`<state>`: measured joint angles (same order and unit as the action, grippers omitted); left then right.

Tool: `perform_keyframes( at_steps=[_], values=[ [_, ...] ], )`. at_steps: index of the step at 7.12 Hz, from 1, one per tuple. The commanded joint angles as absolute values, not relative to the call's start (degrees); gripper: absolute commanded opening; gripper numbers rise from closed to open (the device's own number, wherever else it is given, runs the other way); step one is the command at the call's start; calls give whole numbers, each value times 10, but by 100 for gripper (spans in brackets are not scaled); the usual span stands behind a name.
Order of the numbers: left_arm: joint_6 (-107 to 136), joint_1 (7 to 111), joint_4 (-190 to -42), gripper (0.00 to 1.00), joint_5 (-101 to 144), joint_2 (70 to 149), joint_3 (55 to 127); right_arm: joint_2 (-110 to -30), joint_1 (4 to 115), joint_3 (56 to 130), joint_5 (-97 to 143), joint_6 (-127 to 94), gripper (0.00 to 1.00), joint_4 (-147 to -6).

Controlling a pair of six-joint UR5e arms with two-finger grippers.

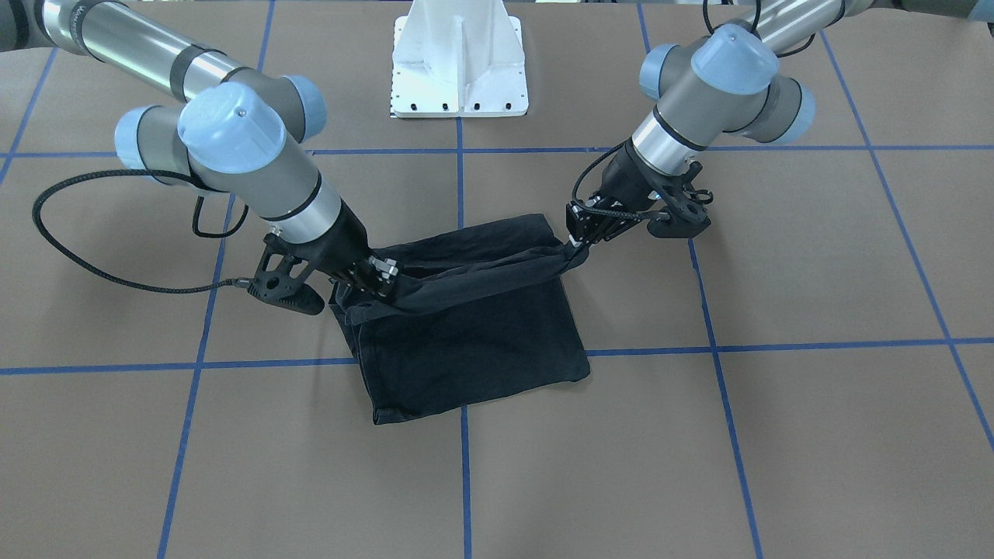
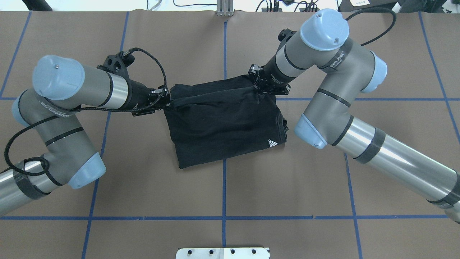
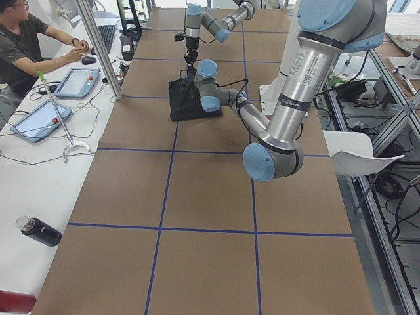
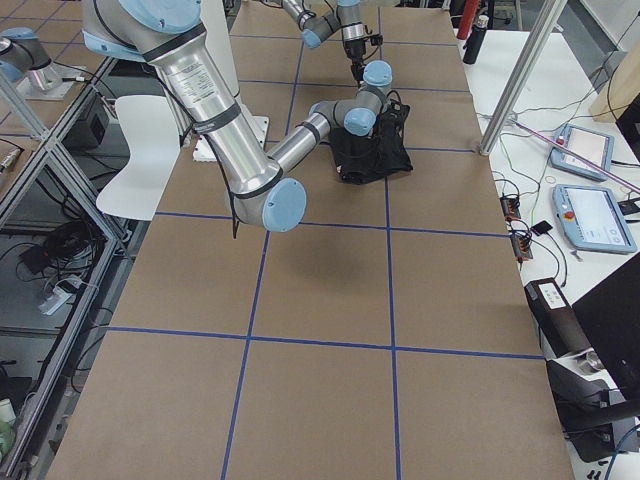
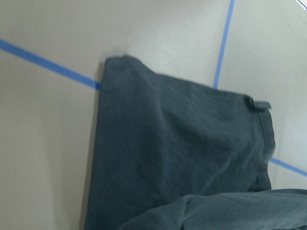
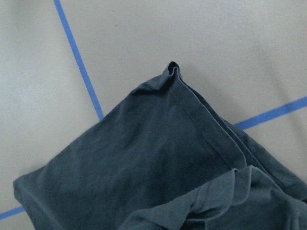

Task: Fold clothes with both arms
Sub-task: 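Lower the folded edge onto the far edge and open both grippers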

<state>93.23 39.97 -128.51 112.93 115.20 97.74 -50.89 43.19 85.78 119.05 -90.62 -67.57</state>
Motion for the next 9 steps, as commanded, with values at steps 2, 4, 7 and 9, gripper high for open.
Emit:
perform_keyframes(
  at_steps=[2,4,7,9],
  values=[
    [933,401,-1332,0,1127,1175,909,-473,432,755,1139,-904,0,-584],
    [933,401,-1347,0,1123,1177,891,-472,432,744,1111,-892,0,-568],
    [938,404,-1344,99,1098,1193,887,-454,431,731,1107,-888,99,-568],
    [945,416,-1339,99,1094,1201,887,-451,432,729,1107,-892,100,-568]
  ],
)
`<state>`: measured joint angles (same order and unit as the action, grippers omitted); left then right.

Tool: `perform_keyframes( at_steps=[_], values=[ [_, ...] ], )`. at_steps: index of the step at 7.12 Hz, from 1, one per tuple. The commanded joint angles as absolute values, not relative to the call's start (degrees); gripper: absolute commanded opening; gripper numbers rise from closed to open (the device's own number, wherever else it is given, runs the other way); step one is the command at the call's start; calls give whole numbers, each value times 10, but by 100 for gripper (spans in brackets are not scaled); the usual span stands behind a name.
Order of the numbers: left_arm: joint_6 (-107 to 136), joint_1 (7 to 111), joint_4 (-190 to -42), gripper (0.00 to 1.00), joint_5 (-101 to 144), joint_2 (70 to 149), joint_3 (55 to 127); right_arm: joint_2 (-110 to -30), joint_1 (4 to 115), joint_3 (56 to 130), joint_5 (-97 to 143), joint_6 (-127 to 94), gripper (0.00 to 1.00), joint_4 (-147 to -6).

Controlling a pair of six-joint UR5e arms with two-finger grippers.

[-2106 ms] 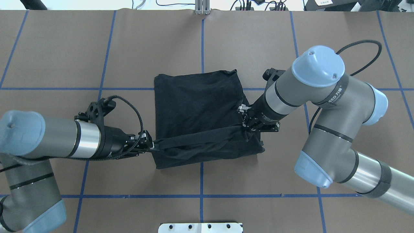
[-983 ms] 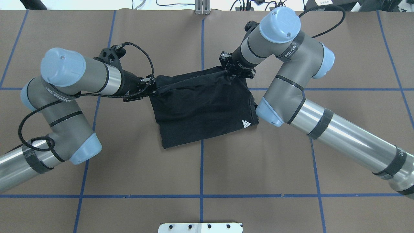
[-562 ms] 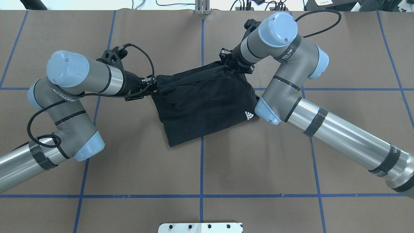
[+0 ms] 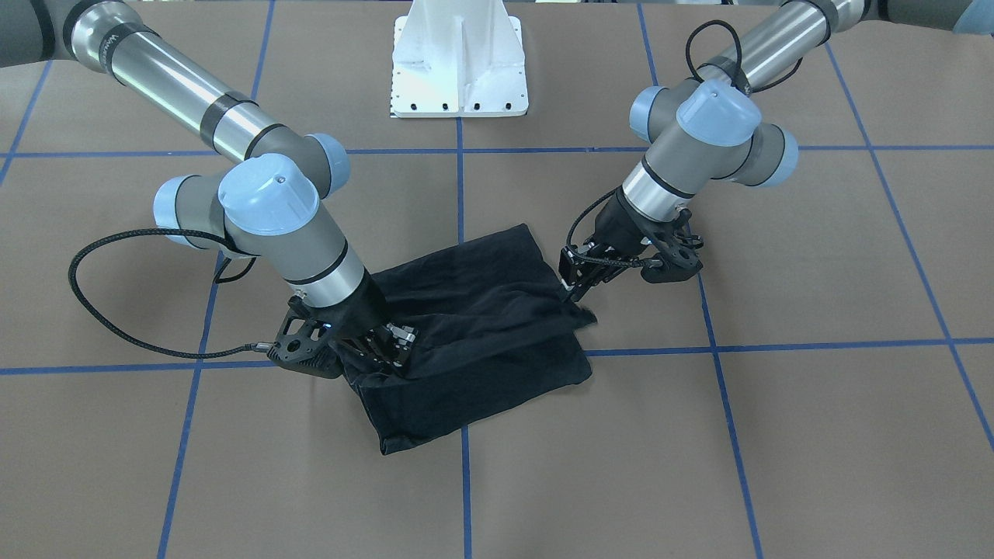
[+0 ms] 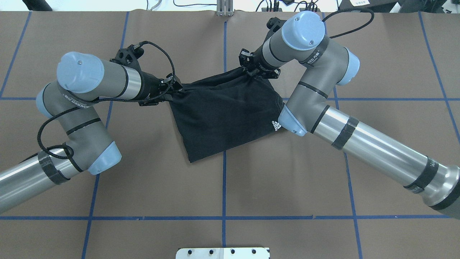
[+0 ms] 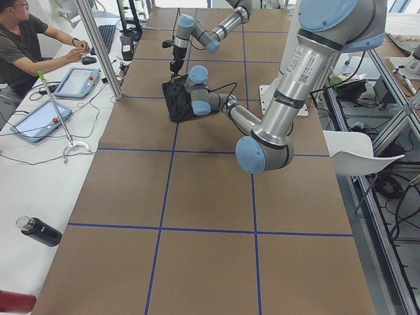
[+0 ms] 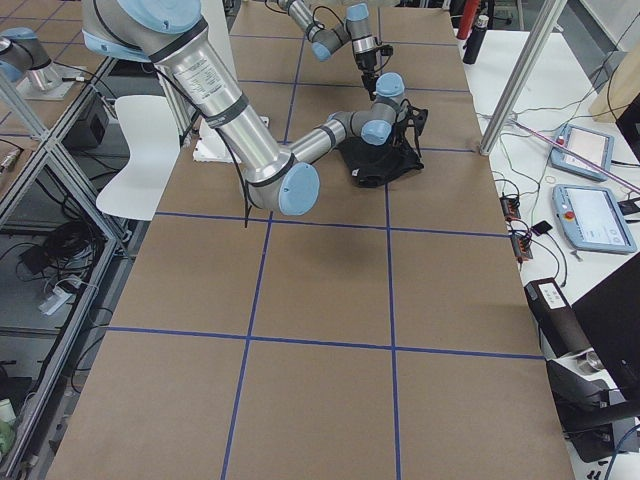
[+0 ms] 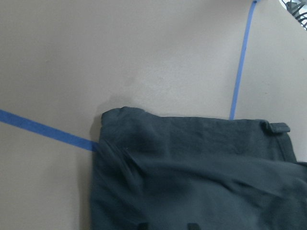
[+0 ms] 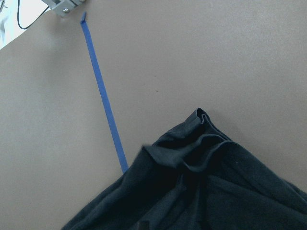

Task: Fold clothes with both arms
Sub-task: 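Lower the folded edge onto the far edge and open both grippers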

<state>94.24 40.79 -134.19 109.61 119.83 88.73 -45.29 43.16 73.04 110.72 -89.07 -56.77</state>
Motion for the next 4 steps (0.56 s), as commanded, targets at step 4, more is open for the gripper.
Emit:
perform_keyframes(
  at_steps=[4],
  values=[
    [939,440,-1325,99,1118,1198,892,-449,428,752,1113,-869,100,-577]
  ],
)
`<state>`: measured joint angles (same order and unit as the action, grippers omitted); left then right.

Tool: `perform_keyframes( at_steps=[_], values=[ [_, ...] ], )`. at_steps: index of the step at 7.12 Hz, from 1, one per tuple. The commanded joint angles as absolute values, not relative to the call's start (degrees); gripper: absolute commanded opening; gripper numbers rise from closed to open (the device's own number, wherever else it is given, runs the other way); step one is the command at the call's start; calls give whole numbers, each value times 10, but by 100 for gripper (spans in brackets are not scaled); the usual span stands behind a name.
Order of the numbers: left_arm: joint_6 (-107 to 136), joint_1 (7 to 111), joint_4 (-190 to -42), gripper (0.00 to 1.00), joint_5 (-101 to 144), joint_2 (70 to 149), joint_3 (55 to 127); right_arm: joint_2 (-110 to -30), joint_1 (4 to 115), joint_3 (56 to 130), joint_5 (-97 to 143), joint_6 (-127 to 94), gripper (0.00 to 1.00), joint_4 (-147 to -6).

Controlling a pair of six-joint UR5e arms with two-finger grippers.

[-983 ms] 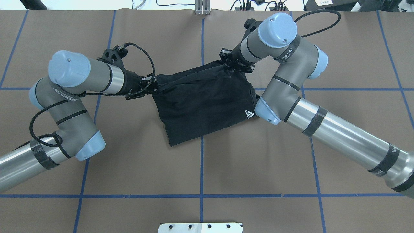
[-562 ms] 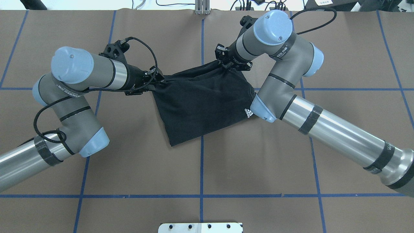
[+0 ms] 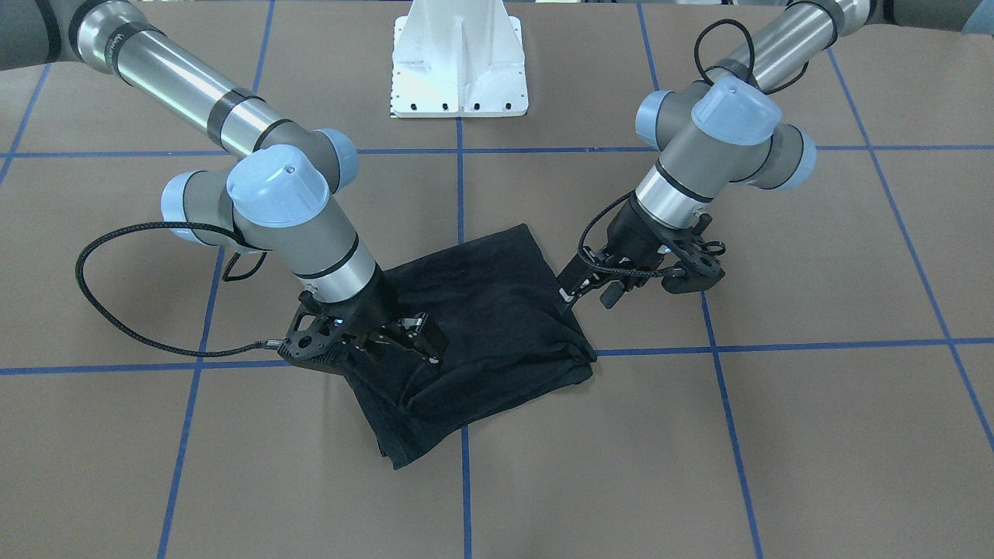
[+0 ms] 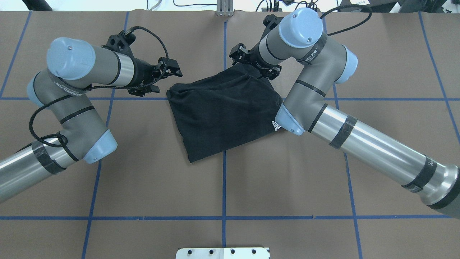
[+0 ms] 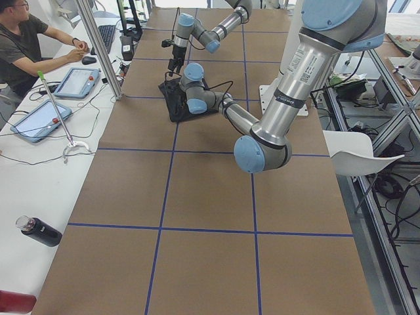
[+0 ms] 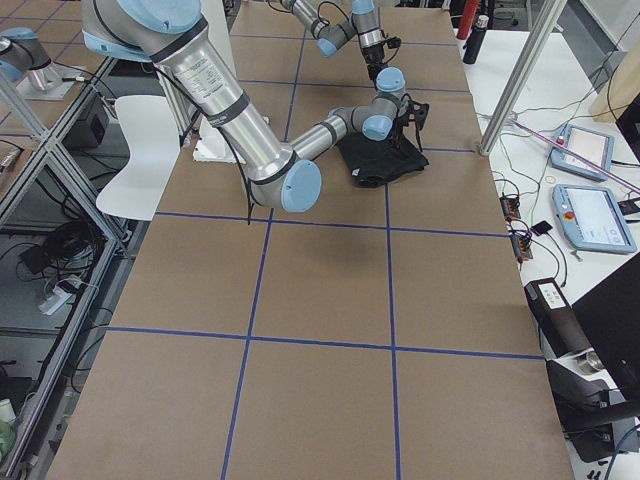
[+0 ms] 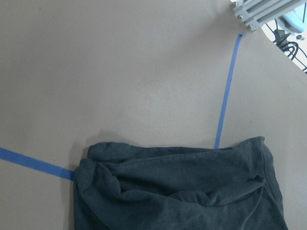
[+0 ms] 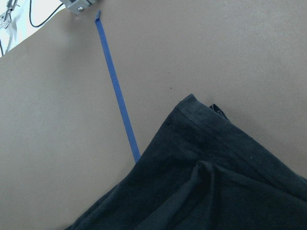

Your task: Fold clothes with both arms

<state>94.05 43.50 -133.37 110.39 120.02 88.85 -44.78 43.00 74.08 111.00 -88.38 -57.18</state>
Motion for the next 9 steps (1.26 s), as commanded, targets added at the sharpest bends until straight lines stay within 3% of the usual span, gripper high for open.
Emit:
perform_keyframes(
  at_steps=[1,3,5,7,9],
  values=[
    [936,456,-1314,99,1148,1190,903,-447,420,756,1111,-844,100,-603],
    [819,496,-1272,99,1171,1149,953,-446,423,786,1094,-686,100,-734],
    [660,559,-1200,99,1172,1143,956,-453,485,836,1119,-534,100,-890],
    [444,637,-1196,99,1173,1084,955,-545,581,936,1204,-431,100,-911],
    [400,718,-1199,99,1176,1077,907,-623,683,955,1300,-301,100,-908]
  ],
)
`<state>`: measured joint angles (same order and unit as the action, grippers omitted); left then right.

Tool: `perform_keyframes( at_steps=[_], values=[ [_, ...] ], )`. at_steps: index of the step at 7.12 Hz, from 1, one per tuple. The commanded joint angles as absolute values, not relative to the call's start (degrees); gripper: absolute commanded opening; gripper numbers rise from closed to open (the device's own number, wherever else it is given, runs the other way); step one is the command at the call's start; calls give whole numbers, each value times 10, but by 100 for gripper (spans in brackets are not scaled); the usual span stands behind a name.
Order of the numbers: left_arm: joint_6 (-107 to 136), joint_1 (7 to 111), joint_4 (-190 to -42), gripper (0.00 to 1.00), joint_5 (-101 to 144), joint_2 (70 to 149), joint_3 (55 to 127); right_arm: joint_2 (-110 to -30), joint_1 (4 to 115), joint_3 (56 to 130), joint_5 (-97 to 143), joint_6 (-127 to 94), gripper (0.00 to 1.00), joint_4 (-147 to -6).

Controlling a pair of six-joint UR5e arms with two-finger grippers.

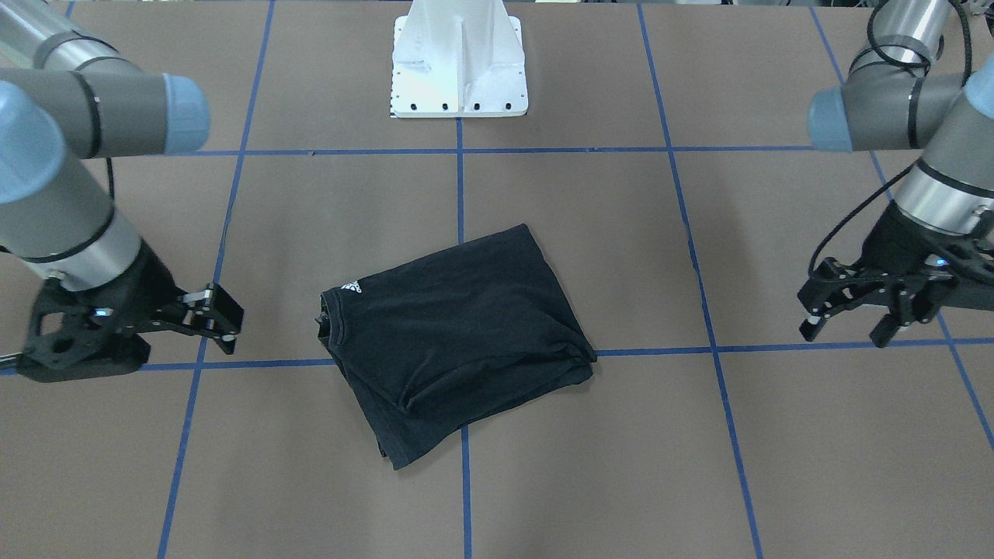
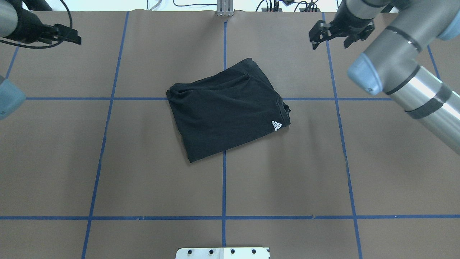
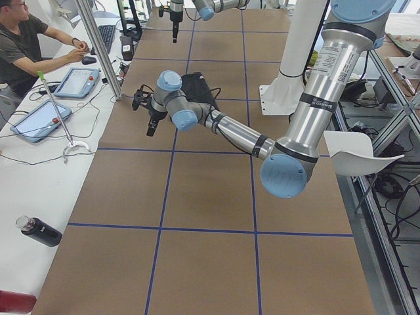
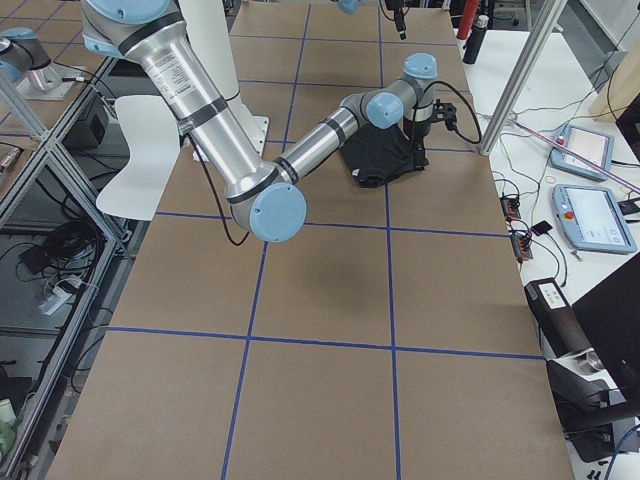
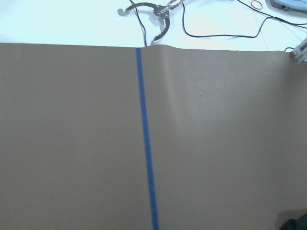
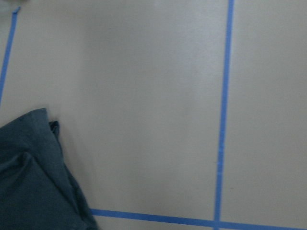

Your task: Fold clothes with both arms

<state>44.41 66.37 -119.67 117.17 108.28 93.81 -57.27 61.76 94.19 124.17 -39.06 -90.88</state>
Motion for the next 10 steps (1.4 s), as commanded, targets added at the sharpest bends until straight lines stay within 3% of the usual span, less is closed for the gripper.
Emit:
perform_keyframes(
  at_steps=[1,3,6,10],
  values=[
    [287,758,-1195,99,1206,1076,900,-661,723,953,1317,-203,100,-906],
    [165,822,-1191,99,1236,1057,889,-703,766,932,1312,-139,100,-901],
    [163,826,-1189,99,1243,1019,887,-756,802,922,1298,-137,100,-909],
    [-38,853,-985,99,1241,1015,886,-817,809,928,1254,-135,100,-908]
  ],
)
